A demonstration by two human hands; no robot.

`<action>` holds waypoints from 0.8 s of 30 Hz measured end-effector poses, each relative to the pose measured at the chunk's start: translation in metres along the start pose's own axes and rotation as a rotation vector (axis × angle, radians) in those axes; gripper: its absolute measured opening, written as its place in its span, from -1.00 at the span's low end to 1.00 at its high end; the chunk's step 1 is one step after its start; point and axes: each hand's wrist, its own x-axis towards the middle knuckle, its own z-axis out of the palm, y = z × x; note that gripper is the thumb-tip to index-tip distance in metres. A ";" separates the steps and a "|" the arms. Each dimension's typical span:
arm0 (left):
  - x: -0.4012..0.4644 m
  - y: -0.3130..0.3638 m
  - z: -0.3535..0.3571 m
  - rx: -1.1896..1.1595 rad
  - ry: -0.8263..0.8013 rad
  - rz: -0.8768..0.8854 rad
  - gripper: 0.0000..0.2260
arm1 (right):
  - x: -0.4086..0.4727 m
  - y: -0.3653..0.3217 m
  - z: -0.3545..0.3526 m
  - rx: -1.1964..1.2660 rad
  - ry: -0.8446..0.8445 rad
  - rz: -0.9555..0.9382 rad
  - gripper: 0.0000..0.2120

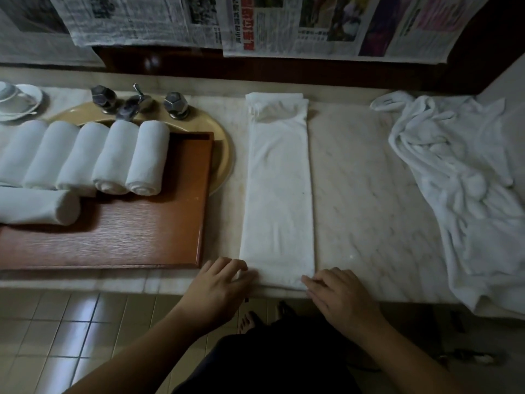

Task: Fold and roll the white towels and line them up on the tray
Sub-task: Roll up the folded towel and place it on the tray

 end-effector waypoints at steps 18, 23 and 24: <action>0.048 0.014 0.007 -0.002 0.104 -0.377 -0.77 | 0.044 0.013 -0.009 0.154 -0.022 0.204 -0.68; 0.048 0.009 0.003 0.065 -0.031 -0.048 -0.56 | 0.045 0.011 -0.005 -0.010 -0.123 -0.050 -0.42; 0.047 0.008 0.004 0.066 -0.031 -0.023 -0.58 | 0.045 0.011 -0.004 -0.021 -0.127 -0.059 -0.41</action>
